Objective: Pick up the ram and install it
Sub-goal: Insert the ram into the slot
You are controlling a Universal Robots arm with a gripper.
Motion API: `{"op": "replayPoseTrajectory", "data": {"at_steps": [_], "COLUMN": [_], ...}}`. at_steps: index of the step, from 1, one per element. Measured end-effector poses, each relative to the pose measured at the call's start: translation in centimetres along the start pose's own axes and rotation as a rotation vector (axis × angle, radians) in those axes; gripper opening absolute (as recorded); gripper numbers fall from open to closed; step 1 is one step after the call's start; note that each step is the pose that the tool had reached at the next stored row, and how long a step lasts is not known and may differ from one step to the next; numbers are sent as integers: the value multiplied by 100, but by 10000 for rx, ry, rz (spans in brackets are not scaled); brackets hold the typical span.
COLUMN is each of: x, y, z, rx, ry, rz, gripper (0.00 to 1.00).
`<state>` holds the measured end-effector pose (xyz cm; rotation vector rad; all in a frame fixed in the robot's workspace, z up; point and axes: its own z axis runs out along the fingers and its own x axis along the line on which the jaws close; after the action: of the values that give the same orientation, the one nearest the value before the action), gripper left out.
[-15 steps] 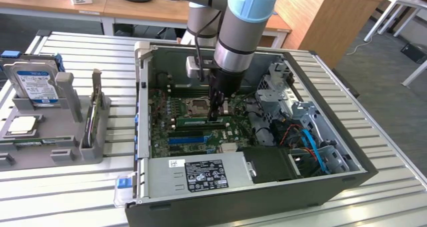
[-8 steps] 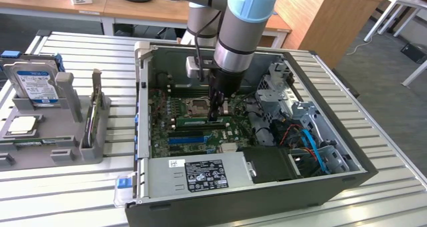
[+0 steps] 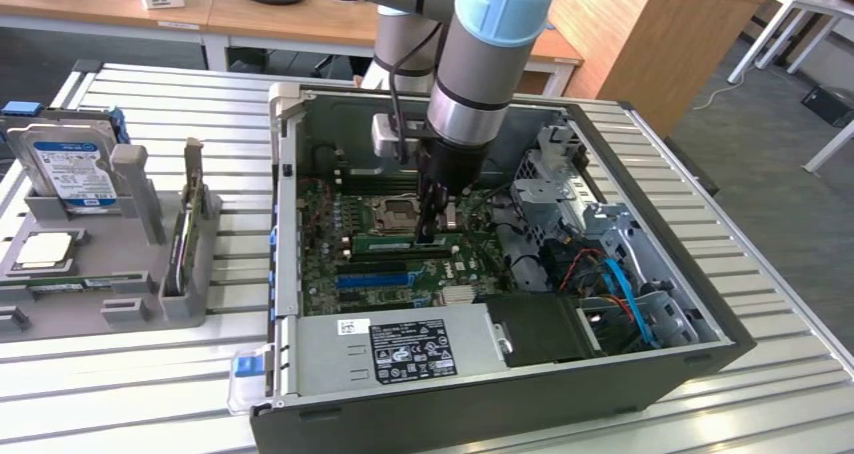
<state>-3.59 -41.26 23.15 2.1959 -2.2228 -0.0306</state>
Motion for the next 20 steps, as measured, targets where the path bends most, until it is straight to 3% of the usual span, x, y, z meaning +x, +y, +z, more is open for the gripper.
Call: {"op": "replayPoseTrajectory", "data": {"at_steps": [20], "x": [0], "y": [-8], "z": [5], "rx": [-26], "ry": [3], "rz": [1], "gripper": [12]}}
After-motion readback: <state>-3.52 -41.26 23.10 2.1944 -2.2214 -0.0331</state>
